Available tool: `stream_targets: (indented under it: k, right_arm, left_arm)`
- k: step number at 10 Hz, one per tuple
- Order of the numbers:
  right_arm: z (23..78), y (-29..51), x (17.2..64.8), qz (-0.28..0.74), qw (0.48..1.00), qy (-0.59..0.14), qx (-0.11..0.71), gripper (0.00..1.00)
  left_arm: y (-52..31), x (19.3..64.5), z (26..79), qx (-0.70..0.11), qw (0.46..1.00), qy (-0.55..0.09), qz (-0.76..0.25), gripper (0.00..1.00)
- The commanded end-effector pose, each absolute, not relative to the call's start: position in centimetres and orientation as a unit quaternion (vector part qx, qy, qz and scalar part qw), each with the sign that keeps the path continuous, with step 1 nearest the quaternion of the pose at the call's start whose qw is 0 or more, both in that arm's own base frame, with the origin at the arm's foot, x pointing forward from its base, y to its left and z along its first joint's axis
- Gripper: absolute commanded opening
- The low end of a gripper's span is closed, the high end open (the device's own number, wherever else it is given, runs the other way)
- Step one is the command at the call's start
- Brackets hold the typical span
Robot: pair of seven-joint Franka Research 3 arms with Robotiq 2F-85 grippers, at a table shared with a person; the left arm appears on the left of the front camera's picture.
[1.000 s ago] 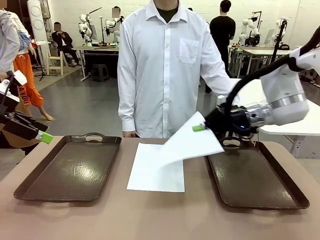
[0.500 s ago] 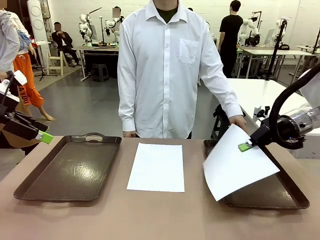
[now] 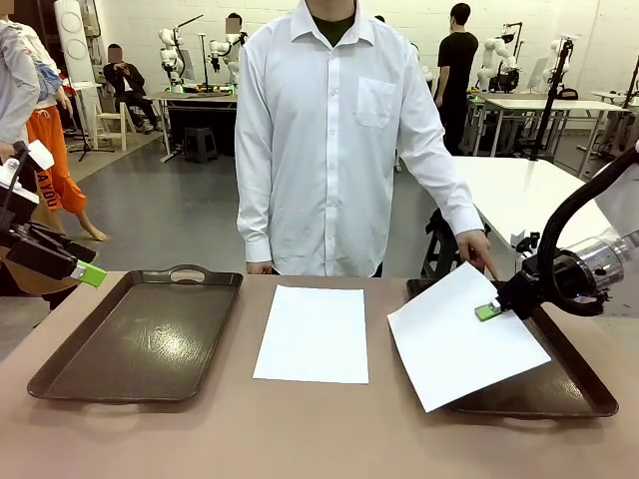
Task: Sort the A4 documents.
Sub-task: Place the A4 Paper in the designated Handle tray.
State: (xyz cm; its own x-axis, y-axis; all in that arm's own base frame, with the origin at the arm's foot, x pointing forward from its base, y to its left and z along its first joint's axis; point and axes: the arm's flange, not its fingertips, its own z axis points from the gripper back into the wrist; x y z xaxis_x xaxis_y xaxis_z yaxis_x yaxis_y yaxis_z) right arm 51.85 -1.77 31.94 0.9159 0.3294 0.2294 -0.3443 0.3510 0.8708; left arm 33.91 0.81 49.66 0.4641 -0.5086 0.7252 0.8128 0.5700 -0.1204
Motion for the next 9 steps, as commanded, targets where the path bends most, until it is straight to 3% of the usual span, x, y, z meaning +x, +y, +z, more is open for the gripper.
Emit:
stream_targets:
  k: [1, 9]
  right_arm:
    - [30.9, -2.4, 52.2, 0.191, 0.857, 0.015, 0.479, 0.01]
    - [30.7, -7.0, 53.0, 0.064, 0.924, -0.008, 0.378, 0.01]
  left_arm:
    - [1.0, 34.0, 49.6, -0.238, 0.817, -0.332, -0.407, 1.00]
    - [1.0, 34.0, 49.6, -0.238, 0.817, -0.332, -0.407, 1.00]
